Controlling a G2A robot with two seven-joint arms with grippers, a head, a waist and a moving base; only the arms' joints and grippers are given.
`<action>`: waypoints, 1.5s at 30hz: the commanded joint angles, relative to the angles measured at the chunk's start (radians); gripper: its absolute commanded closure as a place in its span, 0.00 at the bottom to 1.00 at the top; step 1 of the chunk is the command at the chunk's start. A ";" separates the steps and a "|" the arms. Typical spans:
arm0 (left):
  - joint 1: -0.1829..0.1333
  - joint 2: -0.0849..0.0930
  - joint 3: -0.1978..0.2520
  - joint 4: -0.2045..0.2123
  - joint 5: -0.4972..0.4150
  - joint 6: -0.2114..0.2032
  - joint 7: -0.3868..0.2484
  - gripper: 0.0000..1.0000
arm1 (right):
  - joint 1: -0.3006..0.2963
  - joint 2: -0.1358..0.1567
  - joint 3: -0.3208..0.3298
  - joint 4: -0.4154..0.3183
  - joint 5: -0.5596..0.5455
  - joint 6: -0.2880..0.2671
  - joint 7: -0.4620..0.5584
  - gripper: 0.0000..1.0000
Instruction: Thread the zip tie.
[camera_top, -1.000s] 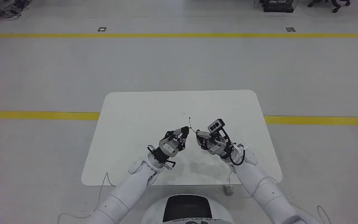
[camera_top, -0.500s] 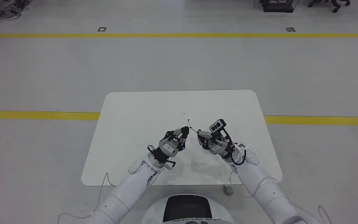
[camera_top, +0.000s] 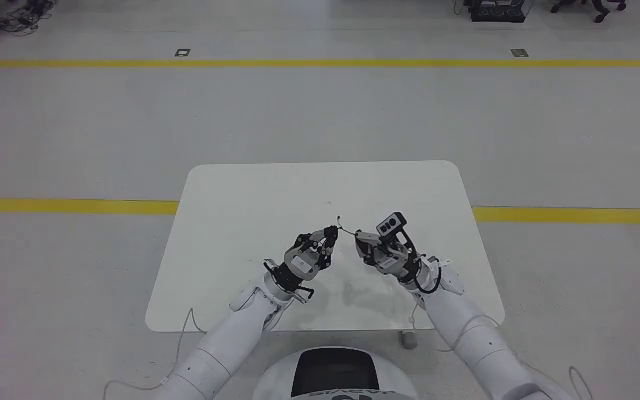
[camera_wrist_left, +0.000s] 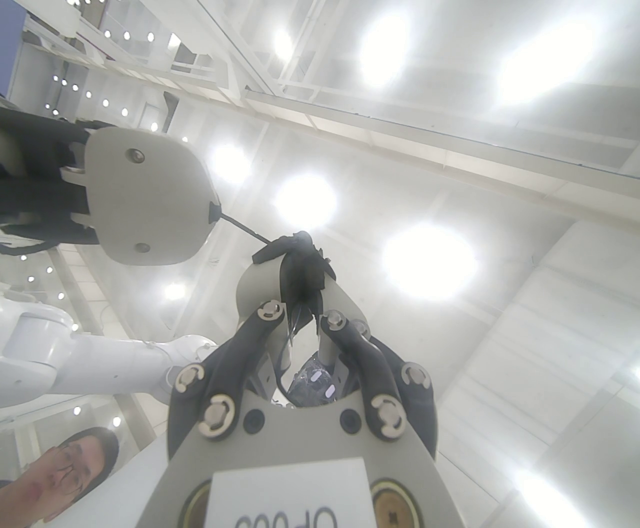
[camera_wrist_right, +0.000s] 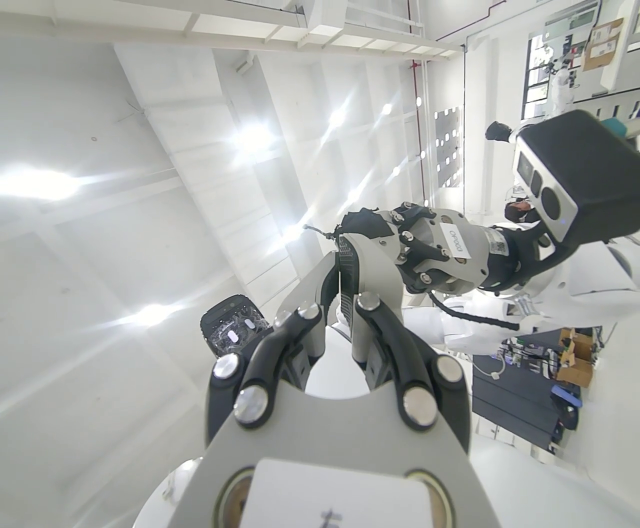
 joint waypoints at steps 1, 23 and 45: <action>0.000 0.000 0.000 0.000 0.000 0.000 0.000 1.00 | 0.000 0.000 0.001 0.002 0.000 -0.001 0.000 1.00; 0.000 0.000 0.000 0.000 0.000 0.000 0.000 1.00 | -0.006 0.002 0.016 0.012 -0.001 -0.001 0.000 1.00; 0.000 0.000 0.000 0.000 0.000 0.000 0.000 1.00 | 0.001 -0.002 0.017 0.039 0.001 -0.001 0.000 1.00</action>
